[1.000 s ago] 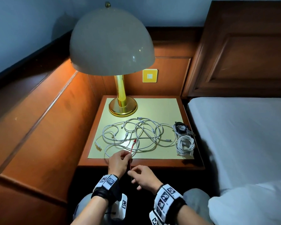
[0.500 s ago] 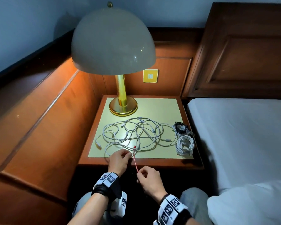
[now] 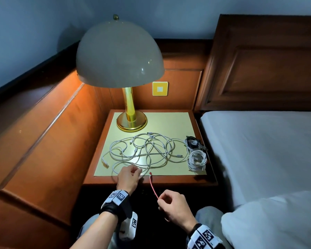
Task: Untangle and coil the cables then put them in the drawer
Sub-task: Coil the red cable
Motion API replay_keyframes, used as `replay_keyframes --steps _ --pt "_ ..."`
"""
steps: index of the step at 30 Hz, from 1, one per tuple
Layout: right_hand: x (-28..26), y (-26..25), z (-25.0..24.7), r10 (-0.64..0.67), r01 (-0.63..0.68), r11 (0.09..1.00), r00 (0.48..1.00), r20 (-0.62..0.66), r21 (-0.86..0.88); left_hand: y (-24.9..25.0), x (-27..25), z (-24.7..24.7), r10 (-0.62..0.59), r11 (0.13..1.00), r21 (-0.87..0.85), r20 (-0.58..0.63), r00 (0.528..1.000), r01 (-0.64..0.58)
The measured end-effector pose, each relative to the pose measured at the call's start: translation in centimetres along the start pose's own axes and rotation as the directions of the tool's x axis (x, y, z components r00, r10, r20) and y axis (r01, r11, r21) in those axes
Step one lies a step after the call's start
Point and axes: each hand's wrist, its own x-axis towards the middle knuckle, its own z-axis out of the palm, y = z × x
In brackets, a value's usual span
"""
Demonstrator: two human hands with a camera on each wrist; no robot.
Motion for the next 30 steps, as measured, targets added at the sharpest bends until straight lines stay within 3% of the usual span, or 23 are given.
replay_keyframes --steps 5,9,11,16,19,22,26,28,30 --pt "-0.8 -1.0 -0.4 -0.072 0.079 0.993 0.994 -0.083 0.085 1.1 -1.8 -2.1 -0.003 0.991 0.134 0.127 0.992 -0.014" --pt "-1.4 -2.0 -0.5 -0.129 0.136 0.987 0.987 -0.093 0.082 4.3 -5.6 -3.5 -0.009 0.974 -0.213 0.281 0.96 0.072" --pt "-1.7 -2.5 -0.4 -0.155 0.16 0.985 0.985 -0.071 0.071 5.1 -6.9 -3.5 0.021 0.934 -0.347 0.282 0.959 0.082" --pt "-3.1 -3.3 -0.9 -0.202 0.204 0.977 0.979 -0.035 0.055 6.2 -8.7 -3.5 -0.031 0.729 -0.649 0.288 0.957 0.219" --pt "-3.5 -3.6 -1.9 -0.213 0.22 0.974 0.971 -0.111 0.048 6.3 -9.7 -3.7 0.004 0.642 -0.73 0.312 0.95 0.237" --pt "-2.8 -4.1 -3.4 -0.274 0.291 0.955 0.937 -0.217 0.05 6.4 -11.0 -4.0 0.063 0.701 -0.694 0.291 0.955 0.165" --pt "-1.5 -5.3 -5.7 -0.424 0.418 0.896 0.906 -0.005 -0.15 6.2 -12.6 -3.9 0.169 0.813 -0.582 0.266 0.949 0.019" --pt "-1.3 -5.5 -6.3 -0.429 0.44 0.864 0.898 0.102 -0.243 6.0 -12.9 -3.9 0.207 0.85 -0.525 0.252 0.945 -0.046" --pt "-1.7 -5.6 -6.5 -0.428 0.452 0.864 0.892 0.149 -0.221 5.9 -13.0 -4.1 0.256 0.883 -0.448 0.22 0.941 -0.135"
